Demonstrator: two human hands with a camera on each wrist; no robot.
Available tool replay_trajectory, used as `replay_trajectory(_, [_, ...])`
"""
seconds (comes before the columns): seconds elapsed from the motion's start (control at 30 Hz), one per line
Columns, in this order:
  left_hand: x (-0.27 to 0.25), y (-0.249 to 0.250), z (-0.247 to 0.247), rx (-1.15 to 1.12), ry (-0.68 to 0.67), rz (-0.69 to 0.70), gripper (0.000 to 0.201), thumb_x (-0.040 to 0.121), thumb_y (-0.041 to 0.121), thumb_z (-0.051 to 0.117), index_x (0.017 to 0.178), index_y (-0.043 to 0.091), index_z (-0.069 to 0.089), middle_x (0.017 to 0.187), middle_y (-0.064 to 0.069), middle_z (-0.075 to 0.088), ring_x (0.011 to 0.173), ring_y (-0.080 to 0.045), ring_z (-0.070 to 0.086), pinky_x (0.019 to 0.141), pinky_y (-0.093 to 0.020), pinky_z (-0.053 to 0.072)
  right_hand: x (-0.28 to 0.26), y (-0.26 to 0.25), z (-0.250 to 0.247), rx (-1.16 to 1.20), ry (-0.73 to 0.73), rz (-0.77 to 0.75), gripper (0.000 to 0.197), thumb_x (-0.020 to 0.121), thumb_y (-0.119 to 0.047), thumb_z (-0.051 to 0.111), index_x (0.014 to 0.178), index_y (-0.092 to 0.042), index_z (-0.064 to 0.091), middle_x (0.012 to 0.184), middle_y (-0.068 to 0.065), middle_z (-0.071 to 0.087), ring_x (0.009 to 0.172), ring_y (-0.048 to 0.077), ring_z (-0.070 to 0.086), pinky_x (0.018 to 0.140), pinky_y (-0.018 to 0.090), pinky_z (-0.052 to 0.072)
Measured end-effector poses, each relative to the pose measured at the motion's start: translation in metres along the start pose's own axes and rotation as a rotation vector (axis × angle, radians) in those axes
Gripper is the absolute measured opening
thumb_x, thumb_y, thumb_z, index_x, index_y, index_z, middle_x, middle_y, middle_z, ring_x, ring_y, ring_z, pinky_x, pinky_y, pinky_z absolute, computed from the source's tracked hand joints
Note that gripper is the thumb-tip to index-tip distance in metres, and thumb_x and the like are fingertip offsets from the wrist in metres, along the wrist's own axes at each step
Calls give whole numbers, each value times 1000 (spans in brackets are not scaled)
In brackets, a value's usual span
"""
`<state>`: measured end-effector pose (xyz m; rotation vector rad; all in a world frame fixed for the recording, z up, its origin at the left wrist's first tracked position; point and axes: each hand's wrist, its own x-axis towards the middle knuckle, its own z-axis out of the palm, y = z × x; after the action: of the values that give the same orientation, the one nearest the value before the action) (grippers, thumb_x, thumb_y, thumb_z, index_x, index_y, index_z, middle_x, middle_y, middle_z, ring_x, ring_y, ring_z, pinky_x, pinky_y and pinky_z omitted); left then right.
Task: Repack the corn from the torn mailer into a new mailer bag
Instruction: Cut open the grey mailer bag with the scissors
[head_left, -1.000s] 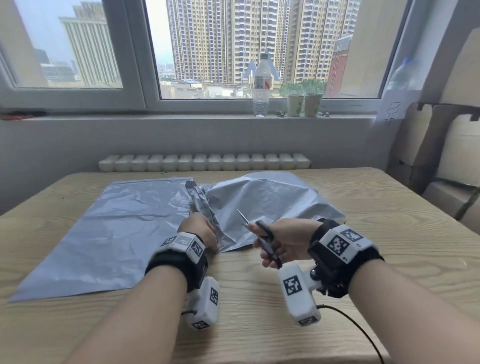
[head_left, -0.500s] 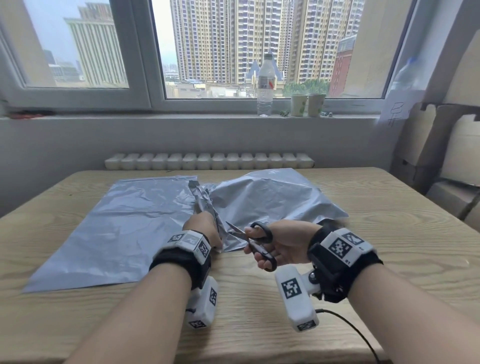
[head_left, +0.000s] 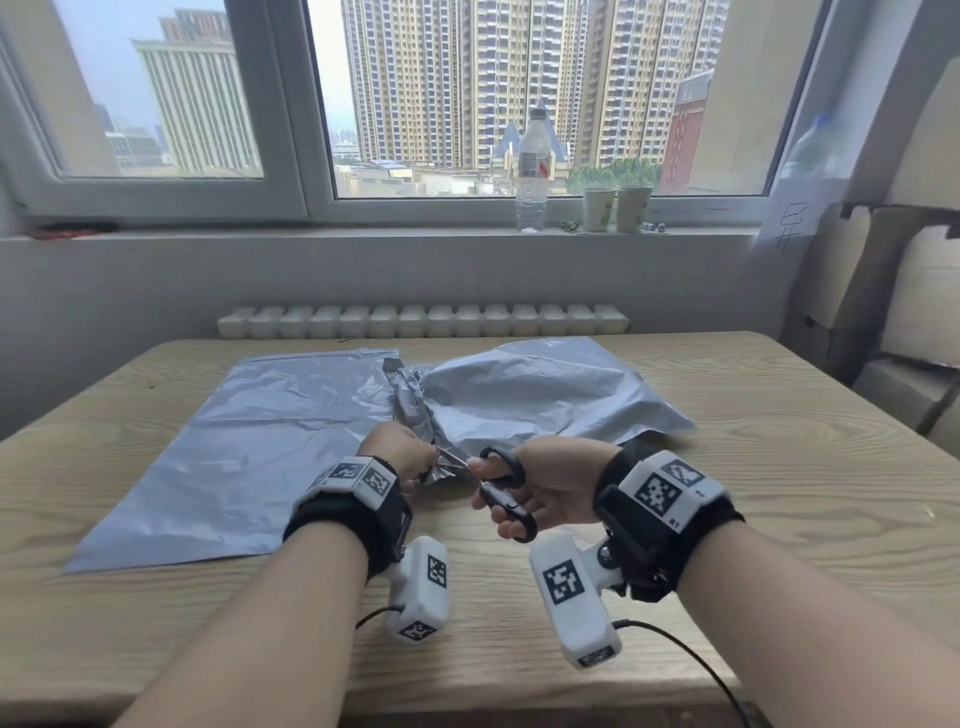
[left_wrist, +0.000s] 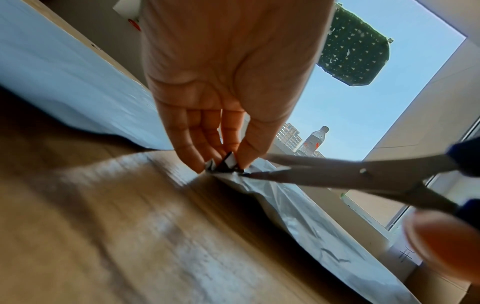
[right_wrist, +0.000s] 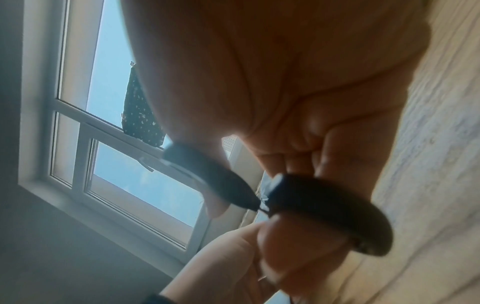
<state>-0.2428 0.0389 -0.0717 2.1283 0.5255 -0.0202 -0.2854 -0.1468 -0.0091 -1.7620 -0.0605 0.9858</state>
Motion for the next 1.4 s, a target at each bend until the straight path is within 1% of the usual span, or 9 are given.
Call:
replay_trajectory(0.1, [5, -4, -2, -35, 26, -1, 14, 63, 14, 60, 50, 10, 55, 53, -10, 51, 66, -30, 61, 79, -46, 58, -1, -2, 5, 26, 28, -16, 38, 91, -35, 59, 102, 1, 55, 66, 8, 55, 49, 14, 56, 46, 19, 54])
replay_trajectory(0.27, [2, -1, -5, -53, -12, 17, 12, 77, 11, 61, 66, 7, 65, 69, -13, 60, 74, -25, 62, 84, -49, 57, 2, -2, 6, 50, 58, -42, 39, 90, -36, 61, 99, 1, 56, 70, 9, 56, 45, 14, 59, 48, 21, 55])
replay_trajectory(0.43, [-1, 0, -5, -114, -81, -10, 18, 86, 1, 58, 69, 5, 62, 72, -11, 58, 70, -22, 59, 58, -30, 55, 6, -4, 11, 108, 62, -51, 36, 90, -34, 61, 95, 2, 56, 71, 11, 56, 42, 14, 59, 47, 22, 55])
replay_trajectory(0.7, [4, -6, -9, -246, -80, -60, 18, 84, -5, 58, 69, 4, 61, 82, -19, 66, 85, -32, 67, 83, -46, 57, 14, 1, 24, 244, 102, -127, 21, 93, -19, 59, 84, 0, 57, 71, 8, 53, 43, 9, 53, 39, 15, 47])
replay_trajectory(0.9, [3, -4, -7, -362, -71, -160, 13, 82, -12, 50, 75, -3, 57, 70, -20, 65, 66, -31, 68, 66, -39, 59, 11, 4, 27, 251, 111, -158, 19, 94, -12, 57, 77, -4, 59, 71, 9, 50, 41, 7, 50, 38, 15, 46])
replay_trajectory(1.0, [2, -1, -4, -327, -47, -121, 6, 80, 3, 60, 85, -1, 61, 76, -19, 68, 65, -32, 70, 58, -34, 57, 8, 4, 25, 221, 122, -177, 19, 94, -11, 57, 77, -4, 59, 73, 9, 51, 52, 11, 47, 41, 15, 47])
replay_trajectory(1.1, [8, -1, -1, -237, -11, -59, 13, 81, 17, 69, 83, 5, 65, 84, -19, 72, 75, -32, 72, 69, -42, 60, 7, 2, 24, 208, 123, -182, 18, 94, -12, 57, 79, -3, 56, 72, 9, 49, 55, 11, 44, 40, 13, 46])
replay_trajectory(1.27, [12, 2, -1, -295, -13, -61, 18, 88, 3, 61, 71, 4, 64, 70, -14, 68, 61, -24, 69, 78, -44, 59, 7, 5, 19, 159, 106, -166, 20, 96, -20, 55, 85, -2, 54, 65, 6, 47, 42, 7, 49, 41, 13, 46])
replay_trajectory(1.4, [10, 5, -4, -337, -21, -44, 21, 89, 0, 58, 70, 8, 55, 76, -11, 62, 35, -6, 60, 50, -22, 57, 13, 6, 20, 131, 29, -63, 41, 94, -44, 52, 97, -3, 49, 74, 11, 51, 61, 19, 55, 50, 21, 53])
